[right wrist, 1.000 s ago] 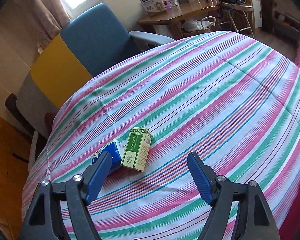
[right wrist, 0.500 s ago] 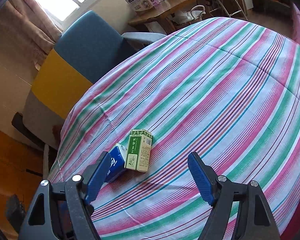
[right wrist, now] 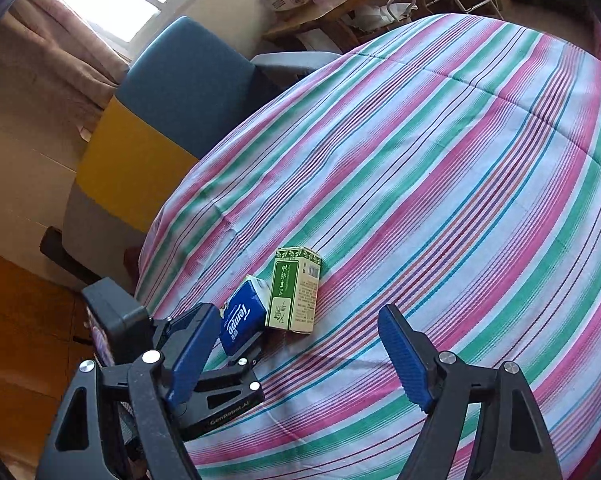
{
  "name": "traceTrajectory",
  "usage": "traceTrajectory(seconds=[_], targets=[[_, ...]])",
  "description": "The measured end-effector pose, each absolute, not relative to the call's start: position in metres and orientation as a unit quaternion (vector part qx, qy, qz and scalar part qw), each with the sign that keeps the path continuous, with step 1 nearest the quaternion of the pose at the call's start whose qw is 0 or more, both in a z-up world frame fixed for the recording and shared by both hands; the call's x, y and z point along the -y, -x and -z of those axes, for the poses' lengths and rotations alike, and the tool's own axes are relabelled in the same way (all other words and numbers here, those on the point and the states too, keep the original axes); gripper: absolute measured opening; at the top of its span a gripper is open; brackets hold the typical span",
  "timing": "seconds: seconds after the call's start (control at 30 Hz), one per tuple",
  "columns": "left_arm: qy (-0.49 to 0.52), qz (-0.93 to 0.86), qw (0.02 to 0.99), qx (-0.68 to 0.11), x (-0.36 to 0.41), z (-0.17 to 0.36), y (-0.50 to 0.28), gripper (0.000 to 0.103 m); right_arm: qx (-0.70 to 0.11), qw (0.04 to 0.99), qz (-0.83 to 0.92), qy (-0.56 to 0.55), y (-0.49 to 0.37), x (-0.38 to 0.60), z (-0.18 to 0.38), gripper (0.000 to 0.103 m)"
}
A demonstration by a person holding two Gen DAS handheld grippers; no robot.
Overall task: Organize objects
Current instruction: 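Lift the Tempo pack with the left tool while the right tool grasps the green box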
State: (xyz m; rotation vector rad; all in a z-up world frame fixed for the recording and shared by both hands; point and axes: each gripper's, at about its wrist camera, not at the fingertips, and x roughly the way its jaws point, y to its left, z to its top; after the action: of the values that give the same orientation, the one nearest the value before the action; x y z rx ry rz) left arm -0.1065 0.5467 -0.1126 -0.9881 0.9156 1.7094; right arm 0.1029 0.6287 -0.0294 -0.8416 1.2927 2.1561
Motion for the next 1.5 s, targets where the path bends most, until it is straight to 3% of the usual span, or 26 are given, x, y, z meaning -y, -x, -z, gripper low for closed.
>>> traceTrajectory(seconds=[0.07, 0.3, 0.6, 0.7, 0.77, 0.87, 1.03, 1.13, 1.33, 1.4, 1.43, 1.5], targets=[[0.429, -0.706, 0.458, -0.329, -0.537, 0.108, 0.110, 0.056, -0.475, 0.247, -0.787, 0.307, -0.104, -0.630, 0.030, 0.082], [0.489, -0.739, 0.399, -0.236, -0.452, 0.102, 0.081, 0.055, -0.461, 0.244, -0.791, 0.319, -0.099, -0.627, 0.030, 0.082], [0.456, -0.778, 0.353, -0.249, -0.382, 0.111, 0.001, 0.054, -0.438, 0.248, -0.786, 0.361, -0.089, -0.622, 0.039, 0.079], [0.458, -0.786, 0.356, -0.215, -0.374, 0.112, 0.003, 0.054, -0.429, 0.250, -0.783, 0.374, -0.086, -0.620, 0.042, 0.071], [0.454, -0.787, 0.360, -0.210, -0.374, 0.113, 0.004, 0.054, -0.426, 0.248, -0.781, 0.384, -0.083, -0.619, 0.045, 0.058], [0.442, -0.792, 0.366, -0.211, -0.371, 0.112, 0.001, 0.054, -0.419, 0.246, -0.777, 0.401, -0.079, -0.616, 0.050, 0.049], [0.434, -0.795, 0.373, -0.203, -0.369, 0.112, -0.001, 0.054, -0.409, 0.234, -0.777, 0.417, -0.056, -0.616, 0.044, 0.050], [0.432, -0.796, 0.376, -0.197, -0.369, 0.113, 0.001, 0.054, -0.400, 0.239, -0.777, 0.422, -0.032, -0.621, 0.043, 0.064], [0.428, -0.798, 0.380, -0.189, -0.366, 0.114, 0.003, 0.054, -0.367, 0.264, -0.760, 0.467, 0.013, -0.628, 0.067, 0.065], [0.426, -0.798, 0.381, -0.188, -0.367, 0.114, 0.004, 0.054, -0.344, 0.259, -0.763, 0.482, 0.018, -0.625, 0.077, 0.051], [0.426, -0.798, 0.382, -0.187, -0.367, 0.114, 0.005, 0.054, -0.331, 0.246, -0.767, 0.491, 0.020, -0.619, 0.080, 0.034], [0.424, -0.800, 0.382, -0.185, -0.366, 0.115, 0.004, 0.054, -0.295, 0.223, -0.778, 0.507, 0.021, -0.602, 0.079, 0.030]])
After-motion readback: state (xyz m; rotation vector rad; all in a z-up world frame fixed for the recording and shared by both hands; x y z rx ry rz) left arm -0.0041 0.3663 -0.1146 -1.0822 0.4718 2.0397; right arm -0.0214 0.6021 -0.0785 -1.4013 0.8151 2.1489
